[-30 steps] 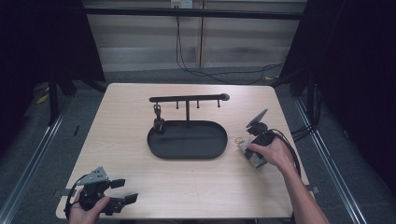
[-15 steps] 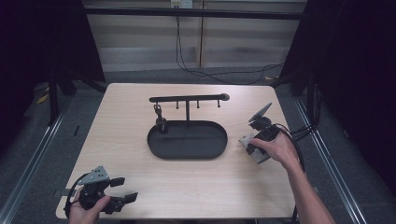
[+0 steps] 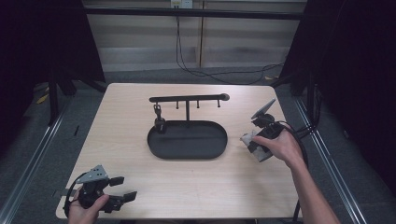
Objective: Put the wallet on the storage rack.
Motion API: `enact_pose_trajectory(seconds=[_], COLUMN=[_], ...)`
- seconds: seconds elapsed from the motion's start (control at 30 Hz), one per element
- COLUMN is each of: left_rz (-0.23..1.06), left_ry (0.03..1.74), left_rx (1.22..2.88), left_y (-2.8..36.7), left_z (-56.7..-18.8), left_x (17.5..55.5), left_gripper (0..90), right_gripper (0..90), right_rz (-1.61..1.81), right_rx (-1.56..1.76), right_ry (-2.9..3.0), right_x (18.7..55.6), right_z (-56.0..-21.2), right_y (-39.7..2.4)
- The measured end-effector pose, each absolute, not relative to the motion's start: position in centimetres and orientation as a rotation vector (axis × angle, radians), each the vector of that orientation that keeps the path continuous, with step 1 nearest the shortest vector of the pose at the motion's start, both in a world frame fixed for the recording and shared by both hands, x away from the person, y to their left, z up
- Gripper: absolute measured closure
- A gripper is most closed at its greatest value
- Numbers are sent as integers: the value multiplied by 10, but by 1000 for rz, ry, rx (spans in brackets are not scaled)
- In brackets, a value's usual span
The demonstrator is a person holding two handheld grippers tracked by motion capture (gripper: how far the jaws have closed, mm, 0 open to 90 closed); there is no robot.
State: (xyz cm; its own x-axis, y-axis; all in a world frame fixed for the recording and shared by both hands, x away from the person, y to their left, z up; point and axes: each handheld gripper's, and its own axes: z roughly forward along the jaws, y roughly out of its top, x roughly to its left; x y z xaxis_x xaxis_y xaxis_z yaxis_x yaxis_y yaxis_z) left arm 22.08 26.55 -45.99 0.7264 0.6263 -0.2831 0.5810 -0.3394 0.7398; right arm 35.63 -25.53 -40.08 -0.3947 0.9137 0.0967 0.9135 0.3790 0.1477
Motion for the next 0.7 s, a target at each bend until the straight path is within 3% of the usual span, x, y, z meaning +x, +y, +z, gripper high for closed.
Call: enact_pose_trajectory(seconds=[0.7], left_rz=[52], left_ry=[913], left_rx=[2040], left_y=[266], left_z=[-461], left_x=[220], left_gripper=[189], right_gripper=[333], right_rz=[388], right_rx=[1696], right_ry=[2603], right_x=[362], right_z=[-367], right_y=[-240])
